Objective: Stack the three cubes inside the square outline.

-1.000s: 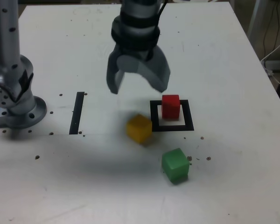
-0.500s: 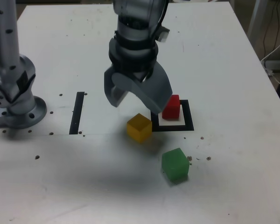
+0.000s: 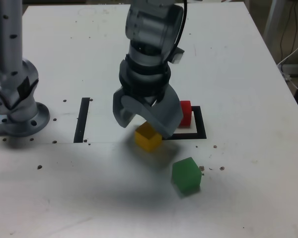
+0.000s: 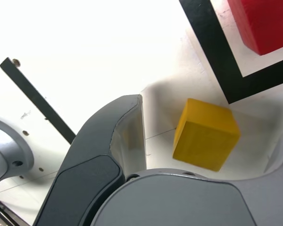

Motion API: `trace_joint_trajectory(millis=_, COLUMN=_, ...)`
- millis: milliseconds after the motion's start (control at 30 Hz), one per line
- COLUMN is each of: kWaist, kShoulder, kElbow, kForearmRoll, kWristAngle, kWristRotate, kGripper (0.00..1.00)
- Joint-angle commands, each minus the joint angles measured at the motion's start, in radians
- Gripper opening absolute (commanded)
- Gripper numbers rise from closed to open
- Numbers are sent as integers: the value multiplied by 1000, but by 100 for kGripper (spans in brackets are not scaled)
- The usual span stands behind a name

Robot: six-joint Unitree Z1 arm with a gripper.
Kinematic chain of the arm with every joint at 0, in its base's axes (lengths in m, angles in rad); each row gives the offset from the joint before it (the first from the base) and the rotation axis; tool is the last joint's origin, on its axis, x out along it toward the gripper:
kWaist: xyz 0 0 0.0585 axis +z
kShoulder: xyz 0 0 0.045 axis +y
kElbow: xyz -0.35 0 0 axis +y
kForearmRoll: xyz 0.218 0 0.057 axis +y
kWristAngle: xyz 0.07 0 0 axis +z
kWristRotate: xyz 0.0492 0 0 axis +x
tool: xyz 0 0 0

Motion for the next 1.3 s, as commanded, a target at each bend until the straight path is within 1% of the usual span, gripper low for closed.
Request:
trace_joint_trajectory(millis=0, kWaist=-6, kShoulder=13, kElbow=4, kForearmRoll=-13, kWristAngle=-7, kWristRotate=-1, kGripper=93)
trace_joint_trajectory(millis=200, kWaist=-15, kShoulder=36, kElbow=16, kForearmRoll=-43, kWristAngle=-29, kWristRotate=-1, kGripper=88)
trace_joint_trajectory(millis=333, kWaist=-17, kShoulder=44, kElbow=30, kForearmRoll=-50, kWristAngle=-36, kWristRotate=-2, kGripper=80)
trace_joint_trajectory(millis=633, kWaist=-18, kShoulder=52, kElbow=36, kForearmRoll=-47, kWristAngle=-30, kWristRotate=-15, kGripper=53)
trace_joint_trajectory(millis=900, kWaist=-27, kShoulder=56, kElbow=29, kForearmRoll=-45, kWristAngle=-25, kWristRotate=-20, kGripper=24)
trace_joint_trajectory(millis=1000, kWaist=-27, kShoulder=55, kElbow=30, kForearmRoll=-46, kWristAngle=-24, kWristRotate=-20, kGripper=20)
trace_joint_trajectory(millis=1267, kWaist=-27, kShoulder=47, kElbow=24, kForearmRoll=-42, kWristAngle=-29, kWristRotate=-20, kGripper=19)
